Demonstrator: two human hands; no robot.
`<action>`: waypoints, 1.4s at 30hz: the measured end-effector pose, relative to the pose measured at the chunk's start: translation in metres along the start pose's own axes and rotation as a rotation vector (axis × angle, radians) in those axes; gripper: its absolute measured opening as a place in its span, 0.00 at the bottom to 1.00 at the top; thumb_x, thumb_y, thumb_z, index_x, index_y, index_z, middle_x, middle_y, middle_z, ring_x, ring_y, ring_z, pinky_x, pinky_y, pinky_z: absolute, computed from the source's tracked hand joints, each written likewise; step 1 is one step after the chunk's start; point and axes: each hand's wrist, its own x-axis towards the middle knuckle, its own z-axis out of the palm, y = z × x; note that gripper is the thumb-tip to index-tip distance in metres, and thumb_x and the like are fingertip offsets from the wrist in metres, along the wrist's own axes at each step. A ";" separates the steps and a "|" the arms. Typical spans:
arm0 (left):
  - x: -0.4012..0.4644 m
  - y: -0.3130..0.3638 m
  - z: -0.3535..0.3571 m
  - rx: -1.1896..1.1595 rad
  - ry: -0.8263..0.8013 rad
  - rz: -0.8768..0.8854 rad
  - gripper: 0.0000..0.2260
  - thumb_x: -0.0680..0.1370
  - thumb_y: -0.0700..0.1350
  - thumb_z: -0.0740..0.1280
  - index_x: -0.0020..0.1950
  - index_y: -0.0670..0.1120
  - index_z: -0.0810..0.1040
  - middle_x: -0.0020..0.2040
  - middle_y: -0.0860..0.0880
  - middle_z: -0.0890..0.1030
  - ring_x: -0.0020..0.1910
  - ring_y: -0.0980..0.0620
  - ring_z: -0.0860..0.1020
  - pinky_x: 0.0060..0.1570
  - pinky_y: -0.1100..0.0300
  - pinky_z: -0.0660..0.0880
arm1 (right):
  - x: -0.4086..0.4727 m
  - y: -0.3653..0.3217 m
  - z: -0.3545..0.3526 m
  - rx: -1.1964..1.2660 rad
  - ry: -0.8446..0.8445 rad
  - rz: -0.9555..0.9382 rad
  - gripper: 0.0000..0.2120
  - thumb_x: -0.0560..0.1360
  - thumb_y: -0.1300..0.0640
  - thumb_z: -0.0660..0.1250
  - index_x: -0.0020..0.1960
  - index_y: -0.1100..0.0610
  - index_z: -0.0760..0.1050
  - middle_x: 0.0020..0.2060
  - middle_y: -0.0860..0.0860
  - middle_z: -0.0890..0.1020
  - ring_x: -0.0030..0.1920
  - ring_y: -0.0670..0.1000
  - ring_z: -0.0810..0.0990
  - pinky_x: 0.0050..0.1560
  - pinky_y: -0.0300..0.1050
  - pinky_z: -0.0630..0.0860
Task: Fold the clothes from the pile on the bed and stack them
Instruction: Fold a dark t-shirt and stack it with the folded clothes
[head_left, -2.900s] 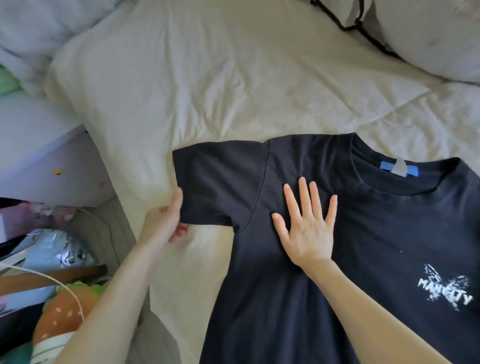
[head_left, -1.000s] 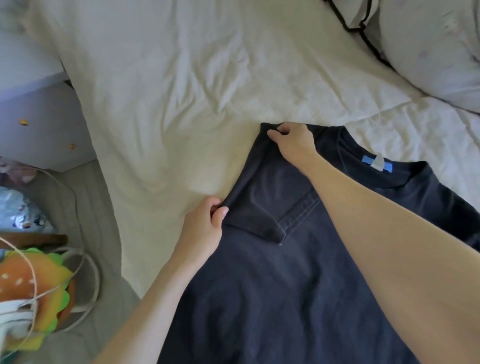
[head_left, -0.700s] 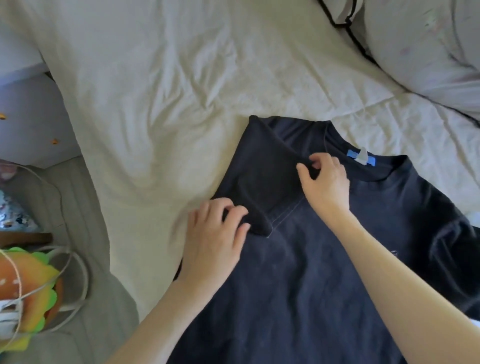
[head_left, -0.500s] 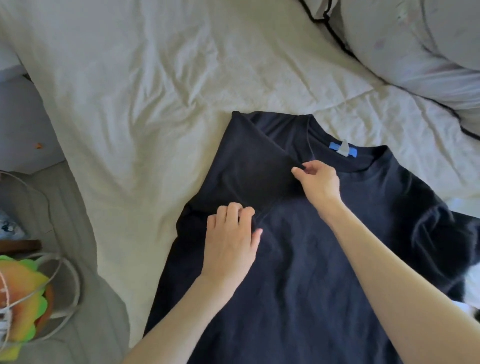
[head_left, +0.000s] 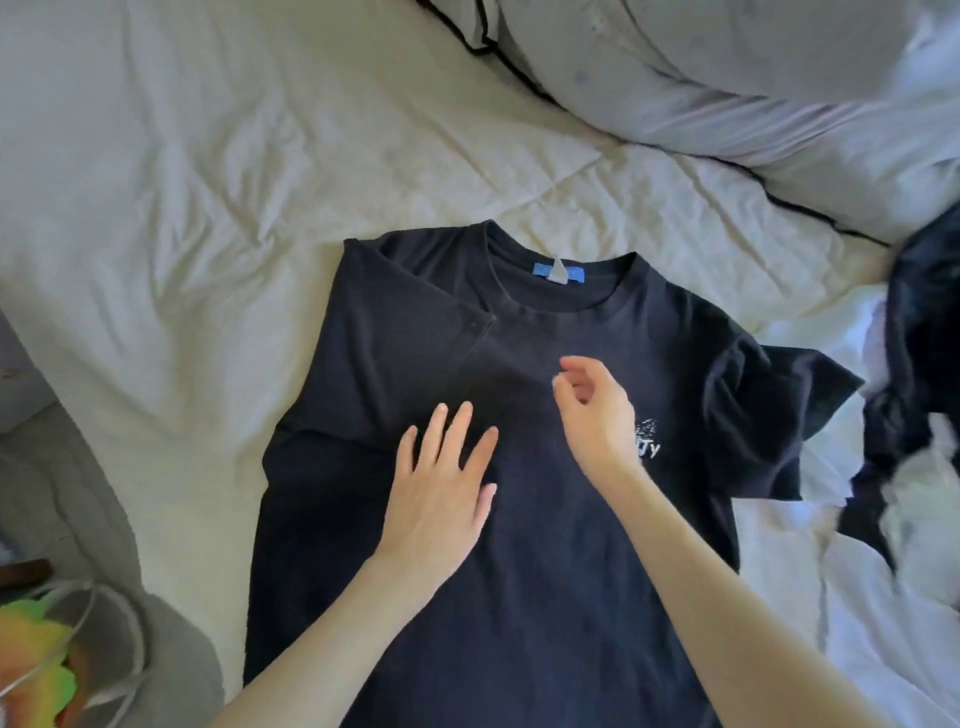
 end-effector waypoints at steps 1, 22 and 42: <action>0.004 0.012 0.009 0.004 -0.044 0.065 0.26 0.79 0.55 0.59 0.76 0.50 0.59 0.77 0.41 0.54 0.75 0.39 0.52 0.70 0.39 0.55 | -0.011 0.014 -0.014 0.035 0.061 0.023 0.10 0.78 0.57 0.61 0.59 0.52 0.74 0.47 0.44 0.78 0.44 0.39 0.75 0.41 0.23 0.67; 0.084 0.120 0.094 0.159 -0.205 0.141 0.28 0.71 0.68 0.30 0.65 0.62 0.20 0.66 0.53 0.19 0.68 0.47 0.21 0.64 0.33 0.31 | -0.010 0.142 -0.185 1.211 0.468 0.490 0.05 0.75 0.66 0.63 0.45 0.58 0.74 0.39 0.50 0.80 0.42 0.48 0.79 0.46 0.41 0.78; 0.152 0.118 -0.045 -1.453 -0.101 -0.620 0.21 0.83 0.56 0.49 0.58 0.46 0.75 0.54 0.46 0.80 0.52 0.49 0.80 0.49 0.52 0.76 | -0.038 0.110 -0.126 -0.575 0.184 -0.591 0.12 0.68 0.65 0.69 0.49 0.56 0.82 0.45 0.53 0.77 0.48 0.57 0.75 0.49 0.50 0.72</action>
